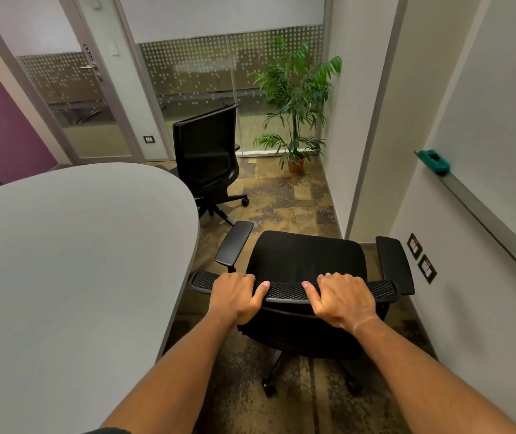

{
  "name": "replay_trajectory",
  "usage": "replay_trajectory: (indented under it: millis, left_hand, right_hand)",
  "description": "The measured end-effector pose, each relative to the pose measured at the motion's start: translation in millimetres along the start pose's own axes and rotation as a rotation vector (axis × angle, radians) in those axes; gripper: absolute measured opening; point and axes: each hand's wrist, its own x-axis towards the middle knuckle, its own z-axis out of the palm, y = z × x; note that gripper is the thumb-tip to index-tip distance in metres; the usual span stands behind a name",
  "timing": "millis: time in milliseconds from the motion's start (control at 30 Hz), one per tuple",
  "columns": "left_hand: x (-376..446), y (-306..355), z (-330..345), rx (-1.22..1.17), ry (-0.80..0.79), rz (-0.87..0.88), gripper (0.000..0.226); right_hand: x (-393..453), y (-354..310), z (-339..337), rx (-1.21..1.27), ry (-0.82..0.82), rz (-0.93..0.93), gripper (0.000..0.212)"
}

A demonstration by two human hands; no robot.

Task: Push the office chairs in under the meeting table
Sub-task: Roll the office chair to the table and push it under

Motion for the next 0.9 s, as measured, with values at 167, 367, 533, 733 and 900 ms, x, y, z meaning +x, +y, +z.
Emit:
replay_trajectory:
  millis: [167, 367, 533, 733, 900]
  left_hand:
    - [-10.1, 0.8, -0.6, 0.019, -0.009, -0.048, 0.062]
    - [-26.5, 0.6, -6.0, 0.046, -0.001, -0.111, 0.065]
    - [-47.9, -0.9, -9.4, 0.036, 0.023, -0.194, 0.068]
    - [-69.2, -12.0, -18.9, 0.037, 0.020, -0.318, 0.068]
    - [-86.4, -16.0, -25.1, 0.032, 0.037, -0.395, 0.067]
  right_hand:
    - [-0.1, -2.9, 0.0, 0.017, -0.006, -0.030, 0.056]
    - [1.8, -6.8, 0.2, 0.017, -0.022, -0.085, 0.057]
    - [6.1, -15.4, 2.5, 0.017, -0.015, -0.169, 0.059]
    - [21.2, -34.1, -2.1, 0.052, -0.024, -0.284, 0.054]
    - [35.0, -44.5, 2.4, 0.056, -0.022, -0.375, 0.055]
